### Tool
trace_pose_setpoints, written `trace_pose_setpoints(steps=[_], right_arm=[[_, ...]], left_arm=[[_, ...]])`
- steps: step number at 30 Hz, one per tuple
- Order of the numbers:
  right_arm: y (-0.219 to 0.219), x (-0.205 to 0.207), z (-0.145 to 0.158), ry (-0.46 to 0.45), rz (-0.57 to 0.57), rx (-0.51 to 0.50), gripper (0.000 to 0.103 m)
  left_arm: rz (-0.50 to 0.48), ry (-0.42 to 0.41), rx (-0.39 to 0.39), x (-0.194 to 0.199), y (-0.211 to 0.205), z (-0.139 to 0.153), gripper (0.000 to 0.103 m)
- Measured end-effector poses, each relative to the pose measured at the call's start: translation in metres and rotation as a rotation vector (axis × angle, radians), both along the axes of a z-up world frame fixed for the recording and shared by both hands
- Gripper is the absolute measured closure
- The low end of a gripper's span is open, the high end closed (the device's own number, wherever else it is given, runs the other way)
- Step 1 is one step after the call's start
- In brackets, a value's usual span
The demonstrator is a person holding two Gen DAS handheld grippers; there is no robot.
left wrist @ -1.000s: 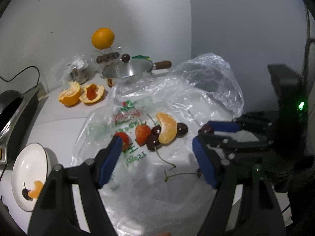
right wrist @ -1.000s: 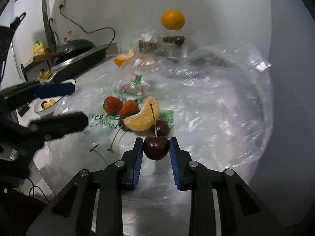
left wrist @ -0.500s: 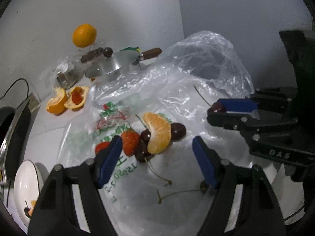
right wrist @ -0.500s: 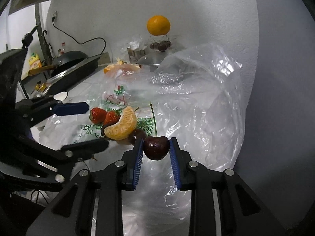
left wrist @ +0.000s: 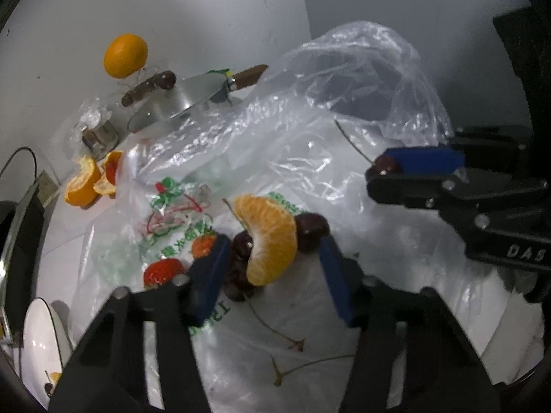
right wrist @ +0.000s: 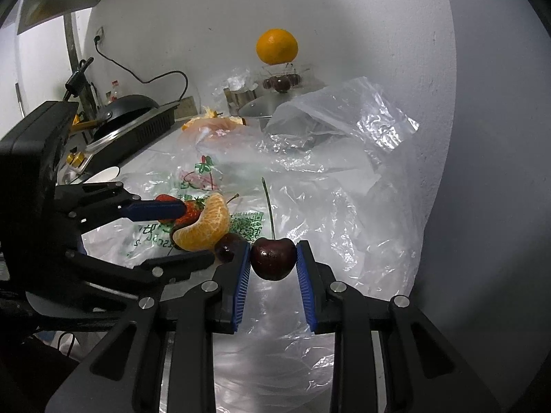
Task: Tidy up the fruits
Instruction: 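Close the right gripper on the dark cherry and lift it, then lower the left gripper onto an orange segment and close on it while right holds cherry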
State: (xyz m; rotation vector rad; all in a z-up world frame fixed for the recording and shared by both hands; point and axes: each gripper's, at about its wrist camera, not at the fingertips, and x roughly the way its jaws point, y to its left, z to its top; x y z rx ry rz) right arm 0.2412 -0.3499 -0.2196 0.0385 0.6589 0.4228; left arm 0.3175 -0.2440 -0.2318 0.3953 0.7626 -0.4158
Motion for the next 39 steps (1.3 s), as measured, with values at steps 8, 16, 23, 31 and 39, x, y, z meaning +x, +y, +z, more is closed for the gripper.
trace_pose_setpoints(steps=[8,16,23,31,39], right_arm=[[0.000,-0.001,0.000,-0.002,0.004,0.004,0.074],[0.001,0.001,-0.001,0.011,0.007,-0.004,0.074],[0.004,0.003,-0.001,0.013,0.003,-0.015,0.074],[0.009,0.002,0.001,0.012,-0.002,-0.020,0.074],[0.017,-0.007,0.007,-0.001,0.006,-0.031,0.074]], left_arm=[[-0.016,0.005,0.029,0.003,-0.003,-0.009,0.058],[-0.017,0.026,-0.007,0.006,0.002,-0.006,0.075],[-0.021,0.023,-0.034,0.002,0.005,-0.001,0.076],[-0.027,0.020,-0.082,-0.007,0.013,0.013,0.076],[-0.023,0.022,-0.115,-0.021,0.025,0.023,0.077]])
